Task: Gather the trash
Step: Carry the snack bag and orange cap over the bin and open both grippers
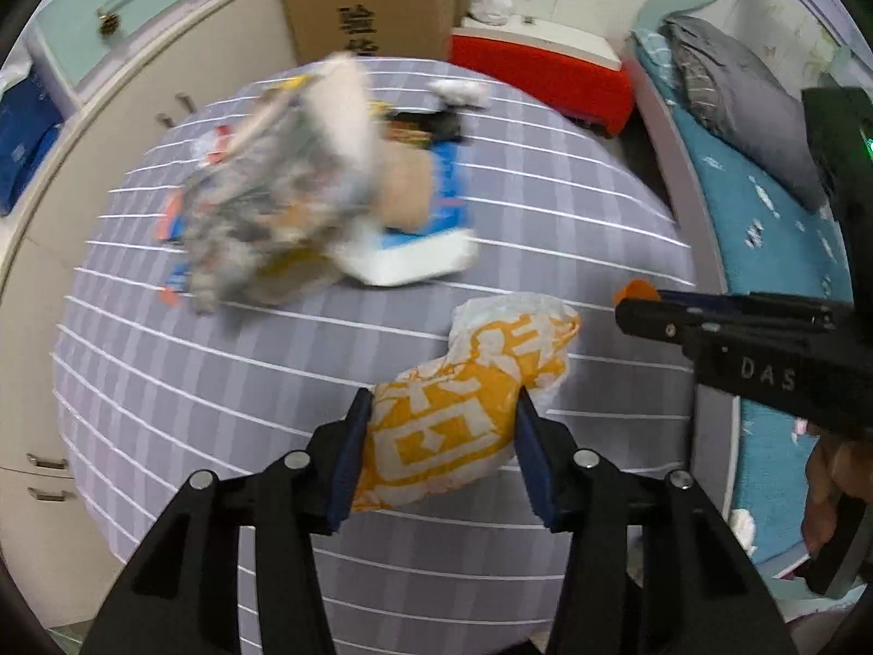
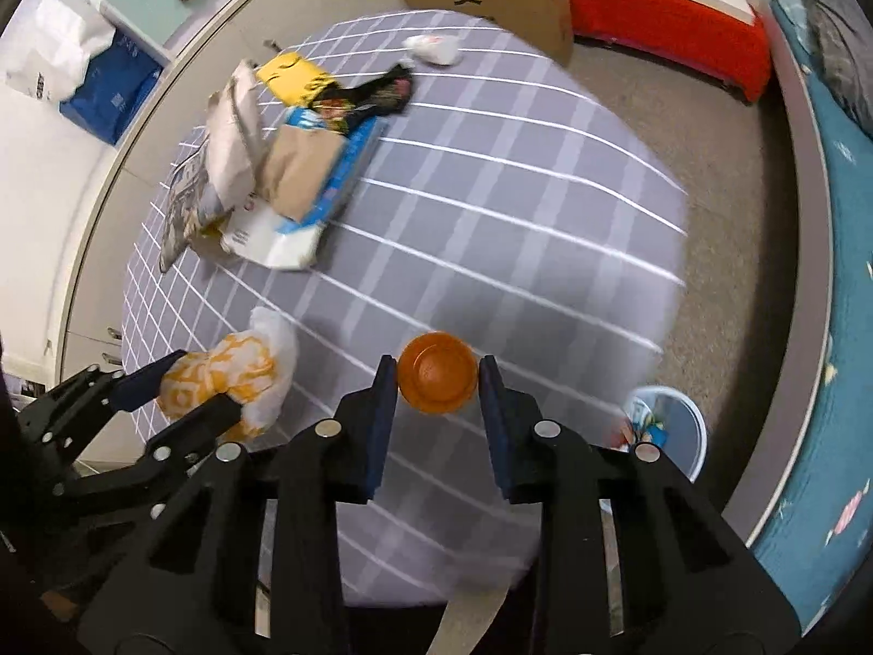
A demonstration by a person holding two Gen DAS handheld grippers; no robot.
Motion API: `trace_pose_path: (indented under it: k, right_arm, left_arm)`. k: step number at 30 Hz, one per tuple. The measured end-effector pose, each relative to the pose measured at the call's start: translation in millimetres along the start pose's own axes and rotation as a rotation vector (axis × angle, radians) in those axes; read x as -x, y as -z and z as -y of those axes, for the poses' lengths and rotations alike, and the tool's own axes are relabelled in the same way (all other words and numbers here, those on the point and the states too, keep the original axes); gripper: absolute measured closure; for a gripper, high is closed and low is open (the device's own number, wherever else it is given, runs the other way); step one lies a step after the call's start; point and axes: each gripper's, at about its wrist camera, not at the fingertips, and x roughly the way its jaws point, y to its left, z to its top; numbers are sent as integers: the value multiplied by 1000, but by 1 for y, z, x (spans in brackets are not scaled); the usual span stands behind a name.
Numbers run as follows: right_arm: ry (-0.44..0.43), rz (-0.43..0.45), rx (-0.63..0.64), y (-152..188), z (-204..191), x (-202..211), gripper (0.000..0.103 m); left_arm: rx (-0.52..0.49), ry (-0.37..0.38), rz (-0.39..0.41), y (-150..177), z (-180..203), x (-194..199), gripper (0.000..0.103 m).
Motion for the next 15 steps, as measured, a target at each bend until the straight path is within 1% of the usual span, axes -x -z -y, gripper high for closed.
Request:
trace_pose_path:
  k: [4,7,8,9,10,12,15]
  right_arm:
    - [8,6,-53,24,37,21,73]
    - [24,9,-111,51,76,41,73]
    - [31,8,-131,59,85,44,73]
    - [40,6,-163,70,103,50,73]
    - [48,4,-192,79,118,54,73]
    - [63,1,-246,95,145,59,73]
    - [87,-3,-339,123,185,67,73]
  left_arm:
    - [-60,52,2,0,61,-3,54]
    - [-123,101,-13,4,117,-11,54]
    - [-138,113,-21,5,130,-14,54]
    - [-152,127,-31,7,144,-19,54]
    - [-169,143,-54,10,163,-27,54]
    - [-192,162,-84,16,186,-38,54]
    - [-191,208,-172,25,225,-66,54]
